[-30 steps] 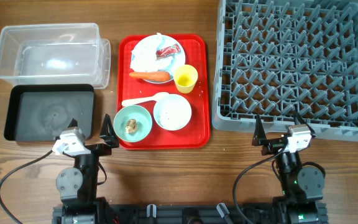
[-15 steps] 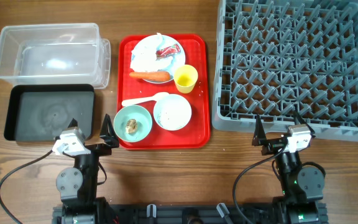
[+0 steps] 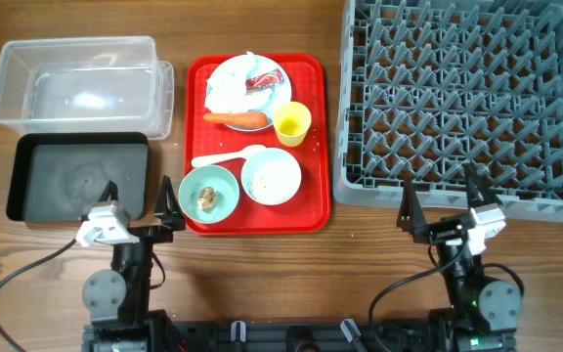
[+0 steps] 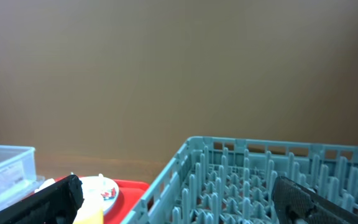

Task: Sort waste into correct bins and load items into the dishwasher rack
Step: 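Reach the left gripper to the small green bowl with food scrap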

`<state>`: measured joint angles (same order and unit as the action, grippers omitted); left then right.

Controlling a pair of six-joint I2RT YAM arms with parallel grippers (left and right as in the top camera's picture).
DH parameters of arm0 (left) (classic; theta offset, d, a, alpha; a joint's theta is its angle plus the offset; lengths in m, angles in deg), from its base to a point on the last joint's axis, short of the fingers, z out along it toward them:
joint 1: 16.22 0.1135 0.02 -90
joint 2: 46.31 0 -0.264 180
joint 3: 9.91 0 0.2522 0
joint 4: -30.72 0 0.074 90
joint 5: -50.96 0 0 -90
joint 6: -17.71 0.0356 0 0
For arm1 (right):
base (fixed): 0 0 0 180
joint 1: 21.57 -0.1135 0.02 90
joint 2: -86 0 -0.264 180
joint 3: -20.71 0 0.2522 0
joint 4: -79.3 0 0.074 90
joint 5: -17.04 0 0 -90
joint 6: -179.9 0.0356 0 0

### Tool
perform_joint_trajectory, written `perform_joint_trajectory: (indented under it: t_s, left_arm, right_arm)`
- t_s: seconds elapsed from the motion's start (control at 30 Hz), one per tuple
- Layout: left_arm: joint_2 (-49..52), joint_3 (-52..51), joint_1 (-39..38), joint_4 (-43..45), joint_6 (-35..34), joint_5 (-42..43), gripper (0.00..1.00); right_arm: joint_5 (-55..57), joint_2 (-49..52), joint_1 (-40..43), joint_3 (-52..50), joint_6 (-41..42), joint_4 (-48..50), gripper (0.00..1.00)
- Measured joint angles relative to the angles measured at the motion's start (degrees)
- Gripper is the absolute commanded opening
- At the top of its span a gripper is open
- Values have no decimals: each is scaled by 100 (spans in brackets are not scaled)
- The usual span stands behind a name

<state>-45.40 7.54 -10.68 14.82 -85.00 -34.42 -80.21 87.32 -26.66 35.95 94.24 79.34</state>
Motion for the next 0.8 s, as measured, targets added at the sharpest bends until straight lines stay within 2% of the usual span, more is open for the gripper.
perform_joint_trajectory:
  t_s: [0.17,0.33,0.5,0.63,0.73,0.8]
  left_arm:
    - [584,1128,2,-367,155,284,100]
    - [1943,2446,2,-870,225,413,100]
    - [3853,4205,-66,-2188,260,540,100]
    - [5228,5353,-326,-3086,262,573,100]
    - [6175,6275,-616,-3901,262,573,100]
    - [6610,6627,-721,-4256,262,553,100]
  right_arm:
    - [-289,411,0,765,-164,-2,100]
    - [-634,1493,4,1860,-229,-481,100]
    - [-911,2909,4,3482,-251,-1687,100]
    - [-1119,3917,4,4846,-269,-3082,99]
    - [-1193,4496,4,5580,-317,-4017,100]
    - [-1246,4765,4,5796,-361,-4280,100]
